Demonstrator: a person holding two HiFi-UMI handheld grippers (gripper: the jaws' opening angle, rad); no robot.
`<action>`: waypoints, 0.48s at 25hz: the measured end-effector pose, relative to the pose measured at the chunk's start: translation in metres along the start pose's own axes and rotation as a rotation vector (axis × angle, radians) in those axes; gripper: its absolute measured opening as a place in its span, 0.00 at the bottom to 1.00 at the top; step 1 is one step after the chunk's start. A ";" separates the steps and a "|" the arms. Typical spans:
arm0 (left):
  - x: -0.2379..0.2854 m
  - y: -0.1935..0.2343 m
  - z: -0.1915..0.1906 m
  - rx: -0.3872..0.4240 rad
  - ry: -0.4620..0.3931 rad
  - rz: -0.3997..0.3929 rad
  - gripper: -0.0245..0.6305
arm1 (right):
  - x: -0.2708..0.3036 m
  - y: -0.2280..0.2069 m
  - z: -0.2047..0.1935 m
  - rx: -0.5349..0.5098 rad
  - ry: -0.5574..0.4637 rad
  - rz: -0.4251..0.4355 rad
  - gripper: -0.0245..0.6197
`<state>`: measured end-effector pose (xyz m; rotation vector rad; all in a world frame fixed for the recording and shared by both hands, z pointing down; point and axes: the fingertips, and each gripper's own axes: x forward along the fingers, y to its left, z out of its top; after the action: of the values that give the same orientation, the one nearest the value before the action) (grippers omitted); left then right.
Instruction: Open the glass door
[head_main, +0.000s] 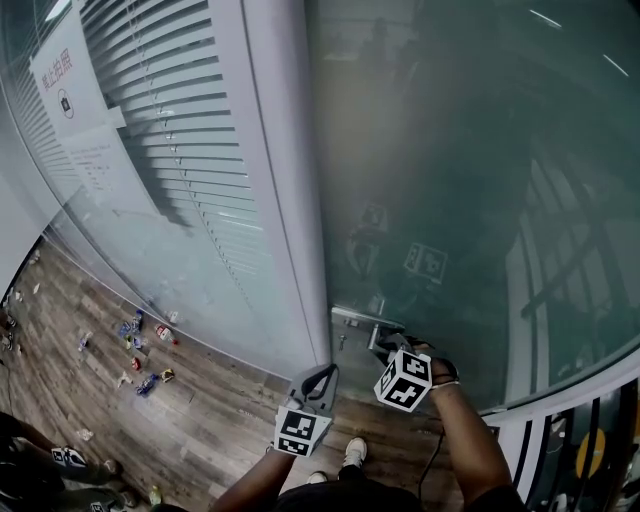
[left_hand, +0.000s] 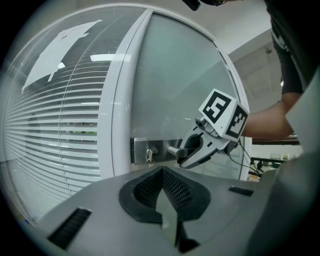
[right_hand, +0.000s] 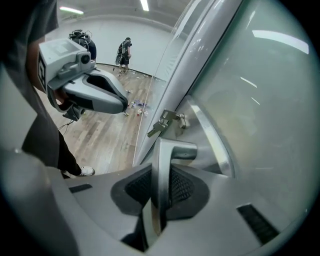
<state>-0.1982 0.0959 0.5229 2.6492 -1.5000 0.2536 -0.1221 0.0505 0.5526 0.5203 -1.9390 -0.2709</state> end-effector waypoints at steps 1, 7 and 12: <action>0.001 0.001 -0.001 0.000 0.001 0.000 0.03 | 0.000 0.000 0.001 0.003 -0.009 0.005 0.13; 0.010 -0.002 -0.004 -0.018 0.005 -0.013 0.03 | 0.001 -0.001 0.006 0.001 -0.097 -0.007 0.11; 0.011 -0.001 -0.007 -0.024 0.012 -0.015 0.03 | 0.002 -0.001 0.013 0.092 -0.285 -0.019 0.11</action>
<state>-0.1921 0.0883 0.5323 2.6345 -1.4704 0.2481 -0.1345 0.0481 0.5489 0.5857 -2.2320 -0.2808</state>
